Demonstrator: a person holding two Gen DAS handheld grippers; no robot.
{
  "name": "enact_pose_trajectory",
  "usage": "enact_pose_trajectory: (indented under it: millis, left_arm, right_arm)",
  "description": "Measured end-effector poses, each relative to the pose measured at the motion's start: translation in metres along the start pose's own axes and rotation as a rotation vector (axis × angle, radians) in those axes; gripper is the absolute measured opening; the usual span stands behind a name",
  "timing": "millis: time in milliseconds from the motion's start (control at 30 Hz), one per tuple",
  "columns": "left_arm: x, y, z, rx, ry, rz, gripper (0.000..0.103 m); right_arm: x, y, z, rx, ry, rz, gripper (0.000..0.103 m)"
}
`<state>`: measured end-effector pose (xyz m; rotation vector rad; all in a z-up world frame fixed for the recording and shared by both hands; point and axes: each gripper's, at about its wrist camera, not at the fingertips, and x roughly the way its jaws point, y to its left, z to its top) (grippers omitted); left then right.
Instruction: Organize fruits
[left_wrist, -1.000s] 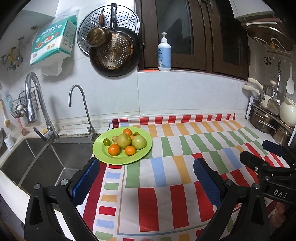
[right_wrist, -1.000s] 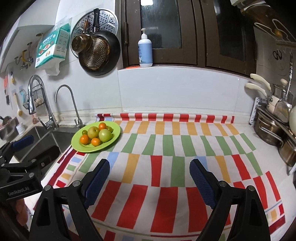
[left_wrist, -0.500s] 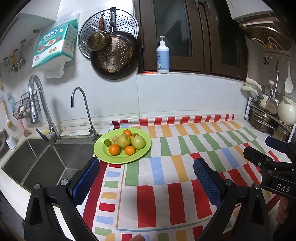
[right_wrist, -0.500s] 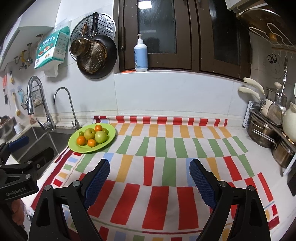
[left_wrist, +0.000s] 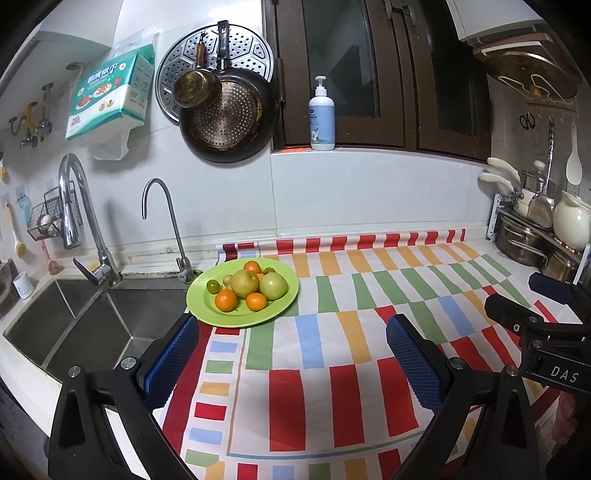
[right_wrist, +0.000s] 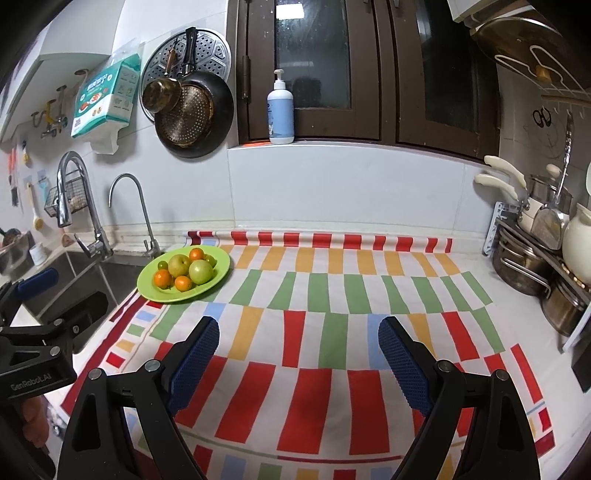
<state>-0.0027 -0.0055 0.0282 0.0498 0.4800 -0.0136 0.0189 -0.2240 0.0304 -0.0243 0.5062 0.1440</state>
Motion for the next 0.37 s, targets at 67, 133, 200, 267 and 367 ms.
enact_pose_trajectory:
  millis: [67, 133, 200, 267, 367]
  left_arm:
    - [0.0002, 0.0002, -0.0002, -0.002, 0.002, 0.002, 0.103]
    - [0.0006, 0.0005, -0.0010, -0.003, 0.007, 0.004, 0.103]
    - [0.0014, 0.0011, -0.0017, -0.006, 0.012, 0.004, 0.103]
    - [0.0032, 0.0015, -0.0030, -0.004, 0.019, 0.009, 0.103]
    - [0.0057, 0.0025, -0.0040, -0.005, 0.030, 0.008, 0.103]
  right_arm:
    - [0.0003, 0.0002, -0.0003, -0.006, 0.001, 0.000, 0.089]
    - [0.0004, 0.0002, -0.0009, -0.008, 0.004, 0.004, 0.089]
    - [0.0010, 0.0009, -0.0010, -0.010, 0.007, 0.005, 0.089]
    - [0.0010, 0.0014, -0.0015, -0.010, 0.010, 0.005, 0.089]
    - [0.0019, 0.0023, -0.0028, -0.008, 0.017, 0.004, 0.089]
